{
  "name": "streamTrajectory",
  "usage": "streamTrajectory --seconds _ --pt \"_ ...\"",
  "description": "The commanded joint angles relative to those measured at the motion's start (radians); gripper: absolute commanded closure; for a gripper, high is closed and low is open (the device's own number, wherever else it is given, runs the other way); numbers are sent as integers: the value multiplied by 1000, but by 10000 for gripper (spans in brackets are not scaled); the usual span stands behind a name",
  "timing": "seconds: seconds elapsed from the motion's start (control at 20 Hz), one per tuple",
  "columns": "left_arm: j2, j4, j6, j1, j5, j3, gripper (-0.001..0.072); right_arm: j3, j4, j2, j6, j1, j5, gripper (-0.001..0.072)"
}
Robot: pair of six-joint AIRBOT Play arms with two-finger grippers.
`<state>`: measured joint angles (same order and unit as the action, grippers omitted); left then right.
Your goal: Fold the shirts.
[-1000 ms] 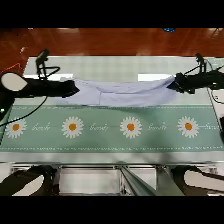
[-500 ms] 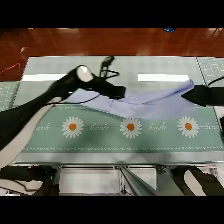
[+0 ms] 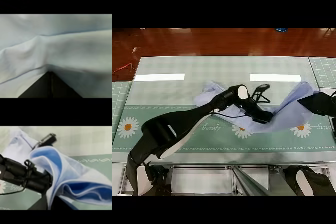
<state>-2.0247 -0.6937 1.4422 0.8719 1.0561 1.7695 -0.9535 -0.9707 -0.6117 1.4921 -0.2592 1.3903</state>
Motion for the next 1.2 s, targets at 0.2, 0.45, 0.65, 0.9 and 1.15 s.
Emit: streamTrajectory --seconds 0.2,0.45,0.65,0.9,1.15 --pt "191 -151 8 -270 152 12 685 0 59 -25 17 79 -33 688" --pt "600 -381 10 -575 151 -209 685 -10 130 -241 84 423 -366 688" --pt "960 -393 -23 -803 73 -530 685 -158 188 -568 87 629 -561 687" --pt "1233 -352 -24 -914 15 -930 685 -430 262 -968 77 744 -565 688" --pt "1246 -299 -28 -901 -26 -1133 685 -550 302 -1154 75 806 -619 519"
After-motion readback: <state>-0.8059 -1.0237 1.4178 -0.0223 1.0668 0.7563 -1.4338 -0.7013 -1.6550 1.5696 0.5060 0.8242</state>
